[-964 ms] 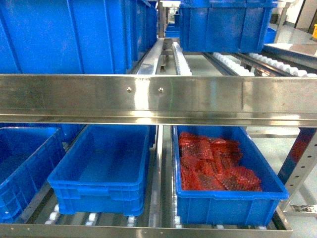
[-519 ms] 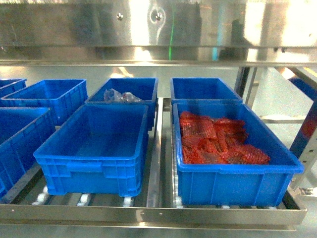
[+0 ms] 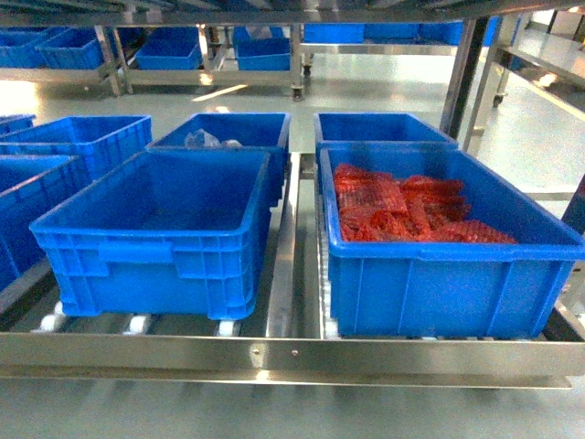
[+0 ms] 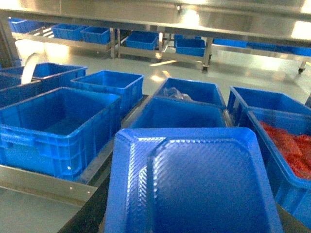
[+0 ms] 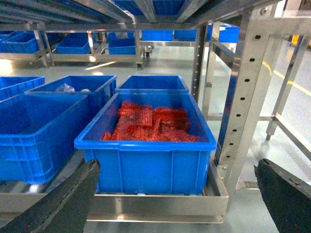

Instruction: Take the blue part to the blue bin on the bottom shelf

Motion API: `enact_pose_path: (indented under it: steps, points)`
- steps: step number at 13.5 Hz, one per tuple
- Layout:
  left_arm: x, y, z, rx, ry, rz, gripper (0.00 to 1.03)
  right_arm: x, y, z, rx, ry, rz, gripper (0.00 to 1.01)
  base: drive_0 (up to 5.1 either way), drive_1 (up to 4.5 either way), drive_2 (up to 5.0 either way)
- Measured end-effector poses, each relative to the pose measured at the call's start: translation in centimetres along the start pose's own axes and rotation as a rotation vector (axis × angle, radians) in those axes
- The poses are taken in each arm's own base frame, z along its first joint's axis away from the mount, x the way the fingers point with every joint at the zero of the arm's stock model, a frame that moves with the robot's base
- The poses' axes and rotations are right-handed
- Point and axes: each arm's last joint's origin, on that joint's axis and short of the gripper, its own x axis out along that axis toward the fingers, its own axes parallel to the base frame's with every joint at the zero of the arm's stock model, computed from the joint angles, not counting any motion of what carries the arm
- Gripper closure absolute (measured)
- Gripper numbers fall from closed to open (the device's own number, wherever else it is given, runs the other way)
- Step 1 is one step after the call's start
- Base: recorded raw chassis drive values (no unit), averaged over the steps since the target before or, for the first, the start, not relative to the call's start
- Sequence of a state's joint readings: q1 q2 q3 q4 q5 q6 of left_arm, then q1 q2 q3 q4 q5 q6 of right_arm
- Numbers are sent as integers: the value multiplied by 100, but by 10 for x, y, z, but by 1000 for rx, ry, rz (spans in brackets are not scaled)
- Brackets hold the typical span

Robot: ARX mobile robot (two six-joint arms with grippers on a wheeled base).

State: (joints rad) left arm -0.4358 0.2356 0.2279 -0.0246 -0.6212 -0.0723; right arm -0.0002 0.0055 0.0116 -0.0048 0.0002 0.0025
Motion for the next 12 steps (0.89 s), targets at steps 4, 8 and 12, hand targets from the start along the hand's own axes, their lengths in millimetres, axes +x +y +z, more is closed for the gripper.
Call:
enact_pose_path:
  steps: [4,8,12]
  points:
    - [0,0,0,1,2,0,60,0,0,0,0,1,1,3,0,0,0]
    - [0,0,-1,4,6,0,60,0,0,0,1,3,0,3,0,0,0]
    - [0,0,-1,4,5,0,60,0,0,0,0,2,1,3,0,0,0]
